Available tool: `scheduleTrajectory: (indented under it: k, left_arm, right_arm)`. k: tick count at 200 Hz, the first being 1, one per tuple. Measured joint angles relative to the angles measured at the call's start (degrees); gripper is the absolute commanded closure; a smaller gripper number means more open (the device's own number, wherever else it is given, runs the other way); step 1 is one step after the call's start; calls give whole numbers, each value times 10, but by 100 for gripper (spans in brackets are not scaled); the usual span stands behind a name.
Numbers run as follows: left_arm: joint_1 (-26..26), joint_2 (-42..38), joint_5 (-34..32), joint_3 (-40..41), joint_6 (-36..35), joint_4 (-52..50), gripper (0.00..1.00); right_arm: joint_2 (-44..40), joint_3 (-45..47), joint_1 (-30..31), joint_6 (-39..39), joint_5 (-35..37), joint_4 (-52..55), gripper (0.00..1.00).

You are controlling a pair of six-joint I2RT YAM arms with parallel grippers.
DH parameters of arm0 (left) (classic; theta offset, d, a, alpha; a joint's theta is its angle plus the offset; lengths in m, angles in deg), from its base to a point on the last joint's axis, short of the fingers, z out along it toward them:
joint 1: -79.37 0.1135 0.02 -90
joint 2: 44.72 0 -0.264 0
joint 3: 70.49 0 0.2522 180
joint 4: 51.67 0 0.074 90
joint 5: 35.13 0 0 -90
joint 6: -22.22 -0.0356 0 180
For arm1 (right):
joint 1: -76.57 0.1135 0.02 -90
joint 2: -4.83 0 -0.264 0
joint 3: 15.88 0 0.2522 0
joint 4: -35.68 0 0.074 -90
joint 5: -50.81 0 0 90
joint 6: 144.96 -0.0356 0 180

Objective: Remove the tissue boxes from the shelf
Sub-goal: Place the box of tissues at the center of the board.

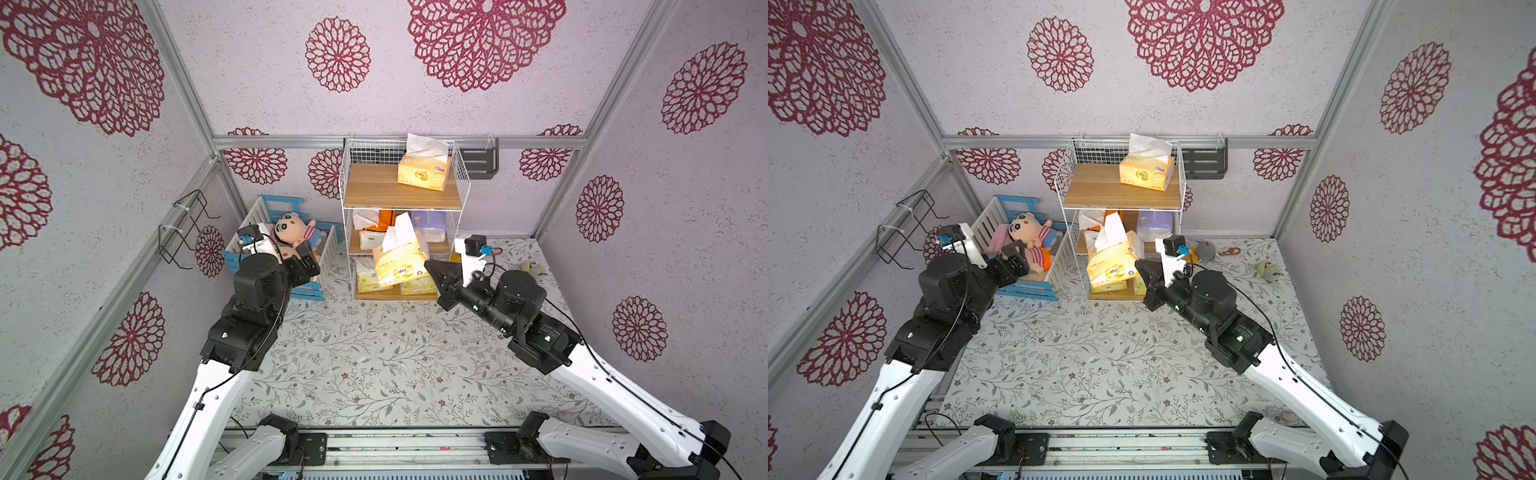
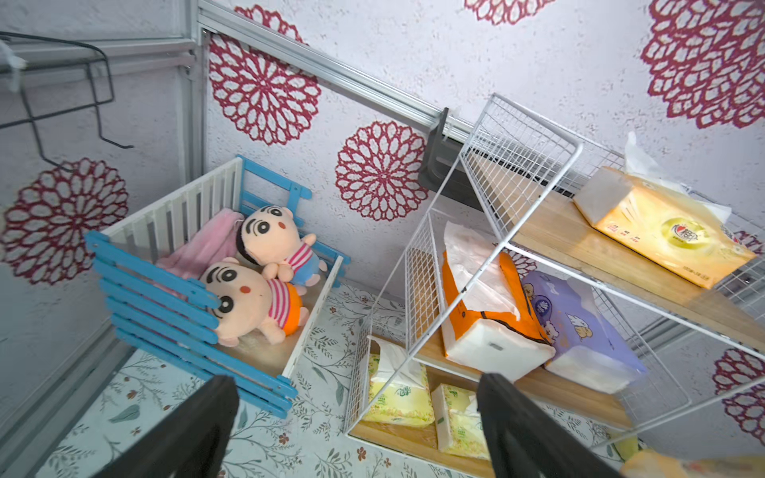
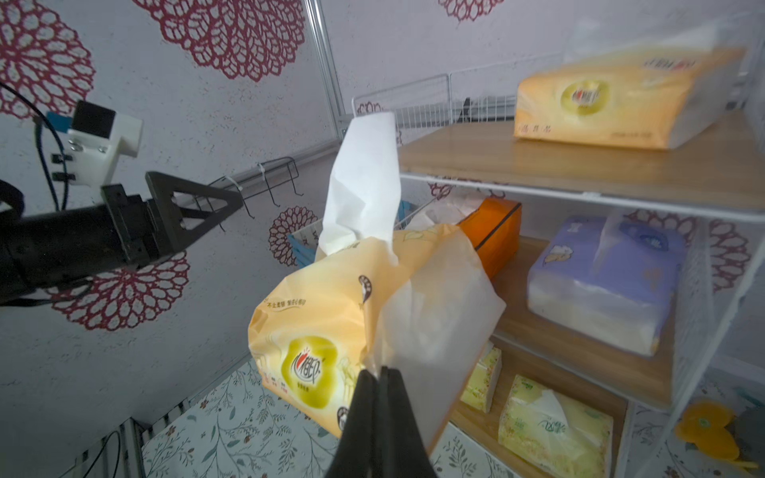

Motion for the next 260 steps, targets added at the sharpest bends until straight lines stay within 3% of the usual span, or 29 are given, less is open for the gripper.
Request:
scheduleTrajectory:
  k: [44,89,178,250,260]
  left_arm:
    - [0,-47,-22,14,20,-31,3]
    - [0,-45,-19,31,50,-52,3]
    - [0,-86,-15,101,81,-67,3]
    - [0,-87,-15,118,88,-67,3]
    - [0,-87,-15,118,88,-67,3]
  right_arm:
    - [11,169,57,-55,19,-101,100]
    - [106,264,103,-130,49,-261,100]
    - [329,257,163,-235,88,-438,100]
    - [488,142,196,-279,70,-473,100]
    - [501,130,199,-280,67,-473,84]
